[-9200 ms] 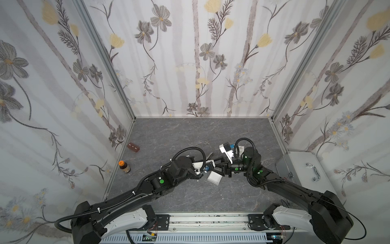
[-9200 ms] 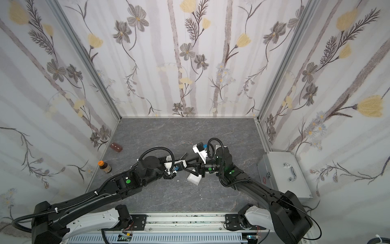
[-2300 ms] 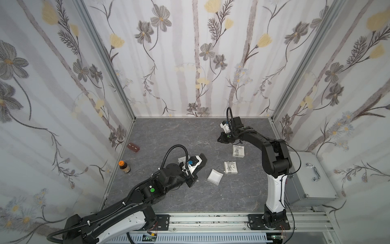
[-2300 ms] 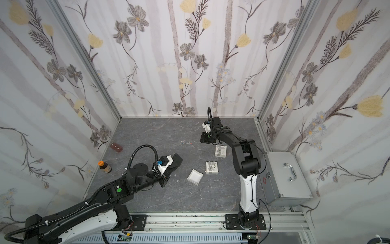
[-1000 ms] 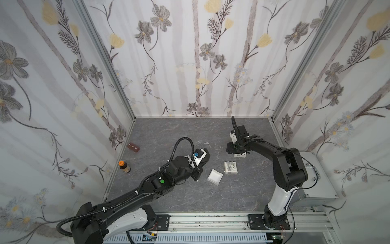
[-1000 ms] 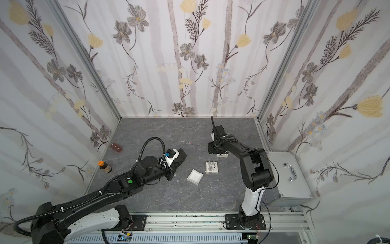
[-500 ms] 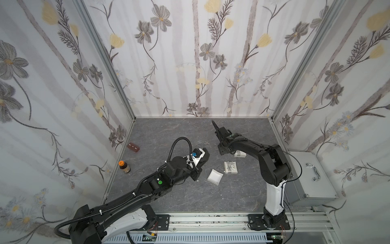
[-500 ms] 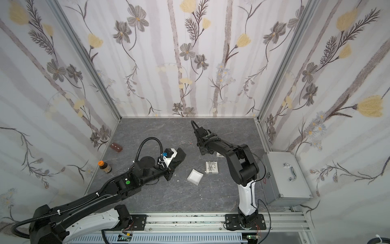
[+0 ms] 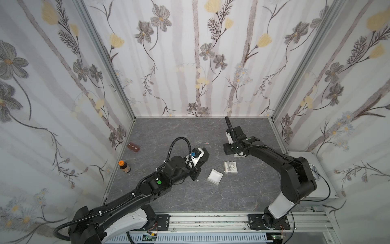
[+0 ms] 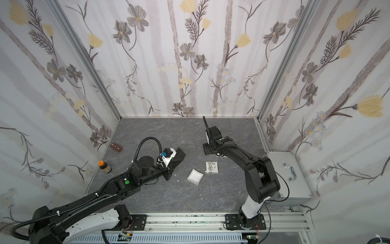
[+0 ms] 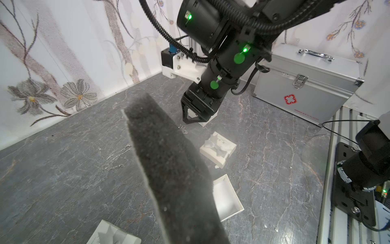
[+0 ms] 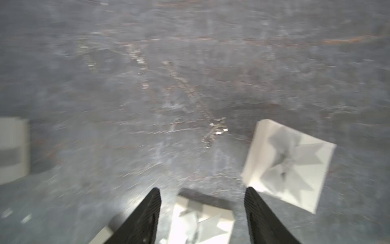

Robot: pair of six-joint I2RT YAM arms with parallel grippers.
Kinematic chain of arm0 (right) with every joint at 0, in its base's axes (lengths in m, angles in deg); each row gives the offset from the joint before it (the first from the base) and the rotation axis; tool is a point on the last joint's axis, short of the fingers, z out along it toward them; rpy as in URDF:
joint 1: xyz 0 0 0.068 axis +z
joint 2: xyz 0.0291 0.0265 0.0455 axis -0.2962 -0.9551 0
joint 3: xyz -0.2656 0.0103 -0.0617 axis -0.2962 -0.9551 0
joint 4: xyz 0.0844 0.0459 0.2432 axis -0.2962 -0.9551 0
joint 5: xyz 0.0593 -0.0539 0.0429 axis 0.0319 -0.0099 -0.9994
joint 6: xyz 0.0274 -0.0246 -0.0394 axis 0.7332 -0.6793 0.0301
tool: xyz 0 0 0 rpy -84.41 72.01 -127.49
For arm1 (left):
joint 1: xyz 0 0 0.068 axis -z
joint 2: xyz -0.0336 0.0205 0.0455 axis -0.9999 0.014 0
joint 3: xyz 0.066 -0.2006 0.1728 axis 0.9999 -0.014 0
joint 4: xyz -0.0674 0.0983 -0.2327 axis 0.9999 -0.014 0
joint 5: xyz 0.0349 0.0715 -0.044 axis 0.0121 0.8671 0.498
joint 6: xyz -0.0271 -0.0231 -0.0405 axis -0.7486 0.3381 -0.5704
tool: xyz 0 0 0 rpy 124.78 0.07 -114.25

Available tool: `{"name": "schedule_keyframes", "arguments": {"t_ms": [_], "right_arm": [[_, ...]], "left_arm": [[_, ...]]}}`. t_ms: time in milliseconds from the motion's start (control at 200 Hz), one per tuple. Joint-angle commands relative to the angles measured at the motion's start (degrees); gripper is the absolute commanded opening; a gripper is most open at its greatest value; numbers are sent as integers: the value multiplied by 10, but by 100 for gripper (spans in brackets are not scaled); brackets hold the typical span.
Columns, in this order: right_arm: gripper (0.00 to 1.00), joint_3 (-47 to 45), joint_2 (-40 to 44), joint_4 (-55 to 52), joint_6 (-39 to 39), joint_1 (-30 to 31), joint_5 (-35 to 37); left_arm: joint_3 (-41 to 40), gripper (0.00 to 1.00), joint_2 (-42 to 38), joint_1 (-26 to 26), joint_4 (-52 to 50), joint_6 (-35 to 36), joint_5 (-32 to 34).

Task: Take the necklace out of the lift-off lid jewelry box
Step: Place the inner lining in the jewelry box.

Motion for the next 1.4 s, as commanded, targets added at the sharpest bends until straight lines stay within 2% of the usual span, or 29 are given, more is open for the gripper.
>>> {"name": "schedule_keyframes", "arguments": {"t_ms": [0, 70, 235, 425, 630, 774, 1179, 1264, 1394], "right_arm": [[61, -67, 75, 122, -47, 0, -244], [60, -119, 142, 178, -48, -1, -321], [59, -191, 247, 273, -25, -19, -437], [60, -206, 288, 305, -20, -26, -535], [58, -211, 305, 348, 9, -28, -612], [58, -213, 311, 356, 12, -28, -645], [53, -211, 298, 367, 41, -6, -660], [48, -207, 291, 370, 47, -2, -664], [31, -204, 288, 368, 52, 0, -666]], "left_arm": [[11, 0, 6, -6, 14, -7, -74], [24, 0, 14, -12, 8, -6, -109], [62, 0, 41, -32, -21, -2, -214], [102, 0, 67, -51, -50, -3, -334], [109, 0, 69, -58, -60, -4, -375], [109, 0, 68, -63, -66, 0, -386], [114, 0, 79, -71, -67, 7, -433], [118, 0, 83, -71, -71, 10, -440], [117, 0, 83, -71, -74, 13, -433]]}}
